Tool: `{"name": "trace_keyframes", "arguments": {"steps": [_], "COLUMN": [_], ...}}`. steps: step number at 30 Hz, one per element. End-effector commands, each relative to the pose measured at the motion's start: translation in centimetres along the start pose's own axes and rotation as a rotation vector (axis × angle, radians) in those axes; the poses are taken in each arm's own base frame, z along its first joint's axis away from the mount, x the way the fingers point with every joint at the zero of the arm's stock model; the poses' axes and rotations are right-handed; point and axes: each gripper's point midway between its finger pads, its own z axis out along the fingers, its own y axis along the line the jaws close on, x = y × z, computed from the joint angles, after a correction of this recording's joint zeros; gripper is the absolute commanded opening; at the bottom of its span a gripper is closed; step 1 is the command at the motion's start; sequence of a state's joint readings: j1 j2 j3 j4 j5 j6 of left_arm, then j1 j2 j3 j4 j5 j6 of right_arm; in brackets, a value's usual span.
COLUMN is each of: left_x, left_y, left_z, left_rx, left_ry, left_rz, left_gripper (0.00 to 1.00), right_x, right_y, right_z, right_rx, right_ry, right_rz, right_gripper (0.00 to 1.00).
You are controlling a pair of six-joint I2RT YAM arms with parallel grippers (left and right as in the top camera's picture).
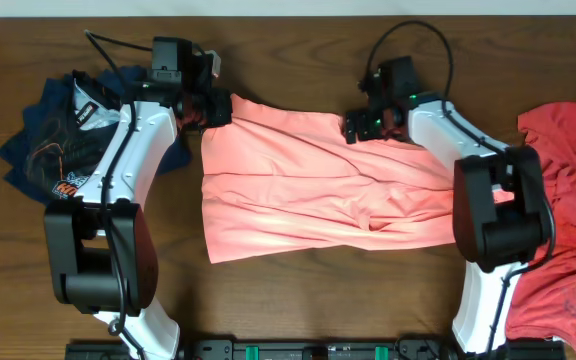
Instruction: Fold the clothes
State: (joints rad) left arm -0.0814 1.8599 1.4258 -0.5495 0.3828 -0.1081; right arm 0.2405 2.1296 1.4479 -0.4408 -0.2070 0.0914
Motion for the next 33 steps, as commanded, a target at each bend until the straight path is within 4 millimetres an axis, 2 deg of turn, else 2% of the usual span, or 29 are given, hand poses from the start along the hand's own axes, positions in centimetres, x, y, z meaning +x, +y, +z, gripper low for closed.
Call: {"name": "trace_keyframes", "arguments": {"steps": [1,3,5,6,7,11,14,16,19,22,26,29,33], "left_x": [0.3,0.4,0.5,0.5,0.6,0.8,1.3,1.7,2.5,3.5,5.5,7.3,10.4], "left_y": [0.3,0.3,0.3,0.3,0.3,0.4,0.4,0.5,0.6,0.8,1.3,1.4,2.2], "left_z": [0.2,0.1,0.1,0.1,0.1,0.1,0.1,0.1,0.0,-0.3,-1.3,-2.3,-3.7], "left_rx": [-0.008,-0.009,-0.01,-0.01,-0.01,-0.012,-0.016,-0.019,-0.025,-0.037,-0.078,-0.103,-0.164], "left_ry": [0.011,0.017,0.02,0.022,0.023,0.032,0.052,0.07,0.101,0.139,0.215,0.285,0.41], "left_rz": [-0.014,-0.016,-0.017,-0.018,-0.019,-0.021,-0.028,-0.034,-0.045,-0.057,-0.081,-0.103,-0.136], "left_gripper": [0.06,0.06,0.06,0.06,0.06,0.06,0.06,0.06,0.06,0.06,0.06,0.06,0.06], "right_x": [0.0,0.4,1.0,1.2,1.3,1.8,1.0,-0.3,-2.2,-2.5,-1.0,1.3,5.2], "right_y": [0.6,0.5,0.2,0.0,-0.3,-1.6,-2.2,-2.1,-2.1,-1.5,-1.7,-2.4,-2.7], "right_z": [1.3,1.8,2.0,2.0,2.0,1.4,-0.1,-1.7,-5.2,-8.2,-11.1,-12.6,-13.7], "right_rx": [0.001,0.011,0.022,0.032,0.047,0.121,0.144,0.145,0.162,0.163,0.207,0.267,0.295], "right_ry": [0.001,0.016,0.036,0.044,0.049,0.071,0.054,0.024,-0.023,-0.03,0.015,0.095,0.251], "right_rz": [-0.037,-0.037,-0.033,-0.029,-0.019,0.009,0.023,0.027,0.048,0.049,0.074,0.104,0.115], "right_gripper": [0.88,0.73,0.28,0.11,0.01,0.01,0.01,0.01,0.01,0.01,0.01,0.01,0.01]}}
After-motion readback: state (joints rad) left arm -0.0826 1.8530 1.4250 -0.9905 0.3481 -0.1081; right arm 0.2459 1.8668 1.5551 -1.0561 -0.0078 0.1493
